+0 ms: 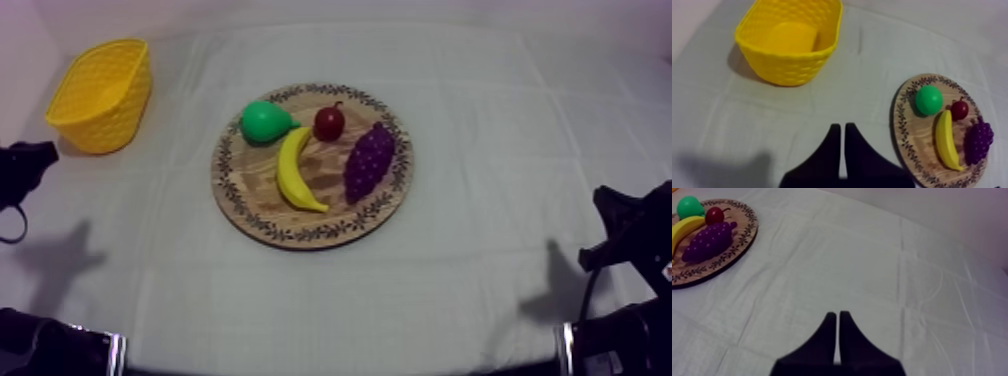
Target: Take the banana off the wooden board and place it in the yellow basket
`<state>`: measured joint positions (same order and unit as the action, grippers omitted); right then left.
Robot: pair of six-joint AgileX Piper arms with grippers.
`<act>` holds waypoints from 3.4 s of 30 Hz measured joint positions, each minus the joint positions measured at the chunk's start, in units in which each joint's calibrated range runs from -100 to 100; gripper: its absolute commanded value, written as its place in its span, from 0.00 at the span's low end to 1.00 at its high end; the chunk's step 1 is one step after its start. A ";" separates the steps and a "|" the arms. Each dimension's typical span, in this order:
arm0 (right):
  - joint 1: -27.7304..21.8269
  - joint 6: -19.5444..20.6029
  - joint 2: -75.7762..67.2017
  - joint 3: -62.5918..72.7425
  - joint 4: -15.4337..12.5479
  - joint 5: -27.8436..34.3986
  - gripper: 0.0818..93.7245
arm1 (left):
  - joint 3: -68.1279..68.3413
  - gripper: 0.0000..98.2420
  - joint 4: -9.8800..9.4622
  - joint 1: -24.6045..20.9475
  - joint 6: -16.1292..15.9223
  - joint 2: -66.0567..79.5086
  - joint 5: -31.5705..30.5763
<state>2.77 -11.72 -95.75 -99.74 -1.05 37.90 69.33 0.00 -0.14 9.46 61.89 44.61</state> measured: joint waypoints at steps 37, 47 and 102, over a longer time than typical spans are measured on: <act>0.00 0.00 0.00 0.00 0.00 0.02 0.00 | -47.99 0.00 3.18 19.00 4.83 -59.34 19.89; 0.00 -0.03 0.00 0.00 0.00 0.02 0.00 | -53.98 0.00 5.19 25.78 7.33 -69.88 18.83; 0.00 0.00 0.00 0.00 0.00 0.02 0.00 | -71.83 0.66 7.32 25.17 9.62 -99.77 31.76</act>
<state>2.77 -11.72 -95.75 -99.74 -1.05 37.91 -2.49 7.32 25.04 19.08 -37.88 76.37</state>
